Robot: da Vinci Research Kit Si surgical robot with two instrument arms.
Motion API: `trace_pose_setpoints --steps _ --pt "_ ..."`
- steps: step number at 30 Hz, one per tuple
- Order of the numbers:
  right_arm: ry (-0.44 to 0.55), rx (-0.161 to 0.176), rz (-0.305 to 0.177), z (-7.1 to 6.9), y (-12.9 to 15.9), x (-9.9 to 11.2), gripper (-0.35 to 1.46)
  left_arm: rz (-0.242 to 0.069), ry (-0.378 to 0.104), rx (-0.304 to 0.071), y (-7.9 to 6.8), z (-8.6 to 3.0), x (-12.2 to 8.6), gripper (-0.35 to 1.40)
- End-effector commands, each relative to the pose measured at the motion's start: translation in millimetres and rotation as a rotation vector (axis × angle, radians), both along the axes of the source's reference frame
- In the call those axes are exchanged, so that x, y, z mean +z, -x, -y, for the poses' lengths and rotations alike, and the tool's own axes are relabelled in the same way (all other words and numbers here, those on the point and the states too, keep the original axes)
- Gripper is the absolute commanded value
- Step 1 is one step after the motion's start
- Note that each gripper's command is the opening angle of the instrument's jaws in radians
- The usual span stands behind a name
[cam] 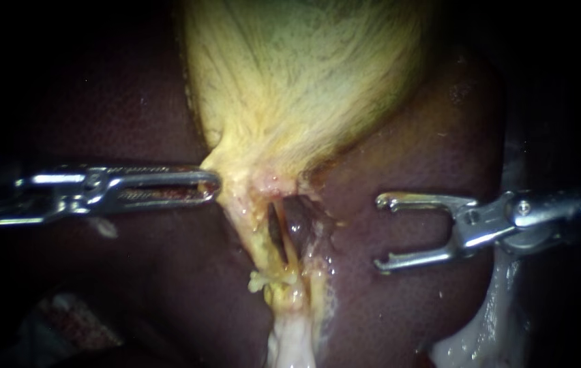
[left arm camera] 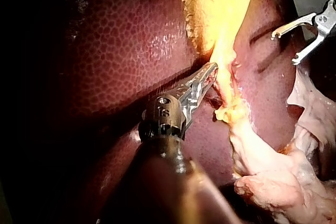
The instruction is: Going back first clip left tube
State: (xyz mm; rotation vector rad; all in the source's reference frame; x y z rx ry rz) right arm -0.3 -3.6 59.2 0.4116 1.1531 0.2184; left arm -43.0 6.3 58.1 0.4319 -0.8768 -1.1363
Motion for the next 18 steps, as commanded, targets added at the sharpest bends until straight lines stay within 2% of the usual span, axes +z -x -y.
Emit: trace_pose_setpoints --steps 1,8,11,18 --pt "0.006 -0.004 0.0 0.0 0.0 -0.2 0.6 -0.001 0.001 0.0 0.1 0.0 0.2 -0.23" --pt "0.045 -0.013 -0.011 0.6 -0.3 -0.7 0.6 -0.006 0.012 -0.007 1.0 0.1 2.5 -0.23" --pt "0.054 -0.021 -0.016 0.6 -0.3 -0.8 0.6 -0.005 0.01 0.002 1.6 0.1 3.8 -0.23" --pt "0.063 -0.032 -0.023 0.8 -0.5 -0.7 0.6 -0.006 0.001 0.024 3.9 0.7 5.8 -0.23"
